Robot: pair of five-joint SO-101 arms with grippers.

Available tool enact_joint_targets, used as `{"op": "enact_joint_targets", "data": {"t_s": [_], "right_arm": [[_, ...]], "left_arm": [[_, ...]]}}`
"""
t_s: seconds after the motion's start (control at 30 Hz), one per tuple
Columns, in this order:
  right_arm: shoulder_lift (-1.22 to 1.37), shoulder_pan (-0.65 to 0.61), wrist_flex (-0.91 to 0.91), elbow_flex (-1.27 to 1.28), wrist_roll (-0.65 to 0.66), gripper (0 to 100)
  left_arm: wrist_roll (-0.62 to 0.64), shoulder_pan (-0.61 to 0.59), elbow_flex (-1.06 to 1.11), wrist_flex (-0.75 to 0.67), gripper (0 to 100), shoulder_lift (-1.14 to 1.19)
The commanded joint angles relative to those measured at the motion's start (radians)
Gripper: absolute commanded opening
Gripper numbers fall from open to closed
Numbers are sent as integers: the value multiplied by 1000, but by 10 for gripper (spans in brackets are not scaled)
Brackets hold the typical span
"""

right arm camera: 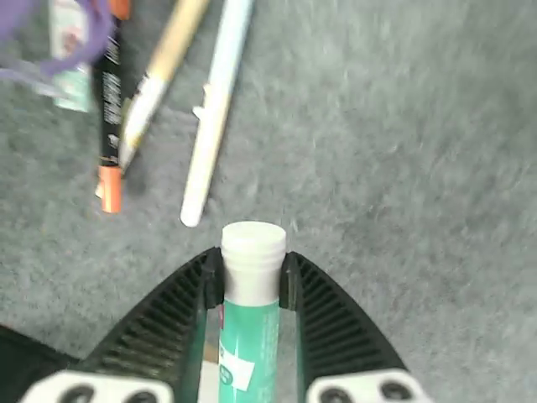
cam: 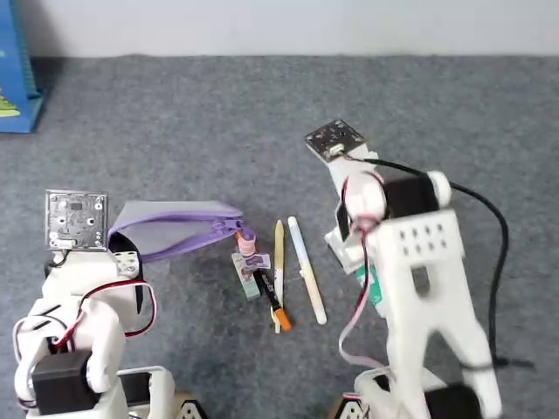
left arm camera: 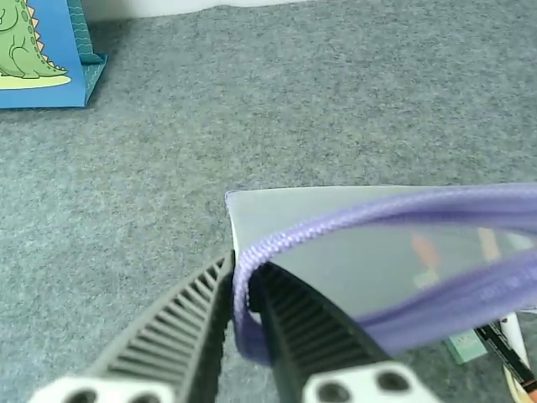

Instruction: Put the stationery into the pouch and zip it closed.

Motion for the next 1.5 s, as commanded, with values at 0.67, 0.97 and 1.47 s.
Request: {"op": "enact_joint_targets", "data": {"t_s": [0.67,0.97,1.47], "right_arm": [[-854,-361,-653,416,-480,8],[-1021,-608,-1175,726,-476,8],[-849,-624,-1742,939,-476,8]], "left_arm": [[6,-3,-7,-2,12,-8],[6,-3,-7,-2,12,-8],[6,-3,-7,-2,12,-8]]}}
